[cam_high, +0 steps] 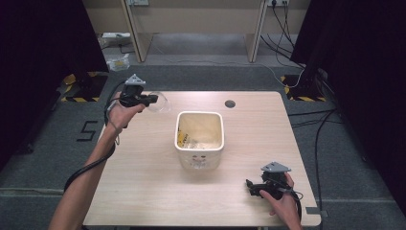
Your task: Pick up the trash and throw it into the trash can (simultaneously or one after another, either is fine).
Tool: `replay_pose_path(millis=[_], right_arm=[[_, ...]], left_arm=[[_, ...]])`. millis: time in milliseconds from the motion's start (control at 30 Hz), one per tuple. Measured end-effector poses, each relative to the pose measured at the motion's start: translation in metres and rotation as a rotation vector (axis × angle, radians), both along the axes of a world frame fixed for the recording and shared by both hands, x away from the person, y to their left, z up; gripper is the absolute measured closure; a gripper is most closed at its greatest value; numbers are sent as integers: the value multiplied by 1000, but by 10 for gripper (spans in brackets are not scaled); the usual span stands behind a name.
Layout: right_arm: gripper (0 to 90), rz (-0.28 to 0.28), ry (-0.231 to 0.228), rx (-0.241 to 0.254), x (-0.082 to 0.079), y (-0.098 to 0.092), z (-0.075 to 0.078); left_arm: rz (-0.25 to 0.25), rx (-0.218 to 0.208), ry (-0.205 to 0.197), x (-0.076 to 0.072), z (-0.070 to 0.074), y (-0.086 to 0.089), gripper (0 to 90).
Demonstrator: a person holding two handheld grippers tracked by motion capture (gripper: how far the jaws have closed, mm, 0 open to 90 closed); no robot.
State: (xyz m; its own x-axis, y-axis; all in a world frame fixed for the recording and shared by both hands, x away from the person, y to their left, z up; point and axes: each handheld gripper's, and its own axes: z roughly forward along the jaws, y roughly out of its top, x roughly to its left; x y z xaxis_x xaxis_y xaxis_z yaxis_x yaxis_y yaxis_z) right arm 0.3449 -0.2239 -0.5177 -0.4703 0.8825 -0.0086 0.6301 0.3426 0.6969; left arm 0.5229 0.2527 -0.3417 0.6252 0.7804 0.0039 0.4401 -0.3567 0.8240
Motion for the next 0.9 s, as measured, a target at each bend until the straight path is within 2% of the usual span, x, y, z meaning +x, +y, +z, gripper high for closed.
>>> replay_pose_path(millis=[200,500,900], right_arm=[[2,0,0,0,0,0,0],[2,0,-1,0,0,0,0],[2,0,0,0,0,0,0]], left_arm=[[-22,13,-13,-9,11,3,881],[-77,0,-38,-26,28,-2,878],[-141,-56,-51,-38,36,-11,876]])
